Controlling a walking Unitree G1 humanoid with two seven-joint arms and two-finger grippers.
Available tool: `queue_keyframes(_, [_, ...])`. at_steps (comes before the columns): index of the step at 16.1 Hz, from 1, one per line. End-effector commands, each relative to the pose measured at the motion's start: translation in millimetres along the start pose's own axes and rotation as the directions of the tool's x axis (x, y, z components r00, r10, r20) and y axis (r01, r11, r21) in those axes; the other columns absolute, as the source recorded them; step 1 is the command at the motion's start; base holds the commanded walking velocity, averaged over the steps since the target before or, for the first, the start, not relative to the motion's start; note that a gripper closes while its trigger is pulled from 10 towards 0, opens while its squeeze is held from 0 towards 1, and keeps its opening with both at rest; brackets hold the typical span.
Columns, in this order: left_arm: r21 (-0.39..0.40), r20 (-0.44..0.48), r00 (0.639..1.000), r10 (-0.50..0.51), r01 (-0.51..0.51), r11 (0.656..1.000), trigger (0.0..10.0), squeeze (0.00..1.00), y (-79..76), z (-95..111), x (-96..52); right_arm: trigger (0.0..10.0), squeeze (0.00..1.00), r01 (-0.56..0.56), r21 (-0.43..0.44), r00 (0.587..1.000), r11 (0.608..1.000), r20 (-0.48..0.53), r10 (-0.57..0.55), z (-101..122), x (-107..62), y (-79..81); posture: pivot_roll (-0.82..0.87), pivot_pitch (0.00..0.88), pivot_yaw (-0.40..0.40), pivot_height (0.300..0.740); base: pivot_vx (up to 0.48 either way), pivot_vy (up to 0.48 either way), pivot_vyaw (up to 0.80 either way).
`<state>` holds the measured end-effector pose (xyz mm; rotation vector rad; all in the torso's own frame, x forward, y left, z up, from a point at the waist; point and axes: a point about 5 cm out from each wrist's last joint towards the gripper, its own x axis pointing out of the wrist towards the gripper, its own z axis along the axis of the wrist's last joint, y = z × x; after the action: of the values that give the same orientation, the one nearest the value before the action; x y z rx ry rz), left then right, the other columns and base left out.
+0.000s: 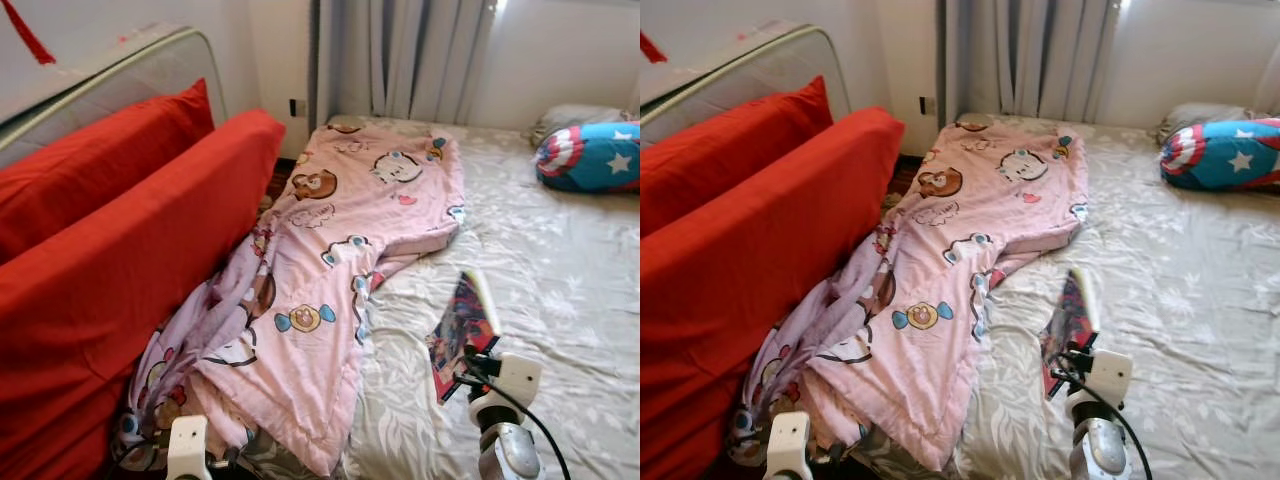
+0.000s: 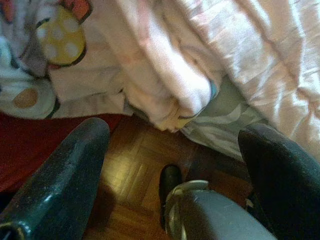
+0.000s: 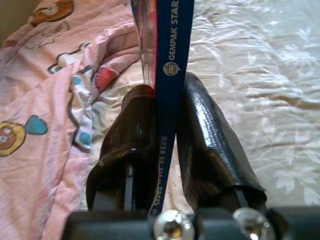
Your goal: Clean up the room
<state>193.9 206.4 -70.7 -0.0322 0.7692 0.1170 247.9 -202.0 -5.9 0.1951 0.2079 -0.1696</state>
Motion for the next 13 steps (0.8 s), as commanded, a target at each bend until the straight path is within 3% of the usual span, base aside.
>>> queue_keyframes(1, [0.031,-0.028,1.000,0.008,-0.007,0.999,10.0,0.00,1.4,-7.6,-2.2,10.0,0.00,0.021,-0.009,1.000,1.000,0.017,-0.021,2.1,-1.0,-2.5,-0.03,0.000,-0.017,0.740,0.000,0.000,0.00])
queue_keyframes(5, [0.052,-0.016,1.000,0.009,-0.008,0.999,10.0,0.00,0.2,-3.3,-0.6,10.0,0.00,0.040,0.007,0.999,0.999,0.007,-0.040,2.5,1.4,-2.0,-0.04,0.000,-0.016,0.740,0.000,-0.222,-0.70])
queue_keyframes(13, [0.067,-0.016,1.000,0.009,-0.008,0.998,10.0,0.00,-0.4,-5.0,-1.2,10.0,0.00,0.027,-0.010,1.000,1.000,-0.014,-0.028,1.8,4.5,3.9,-0.03,0.000,-0.024,0.740,0.000,-0.283,0.00])
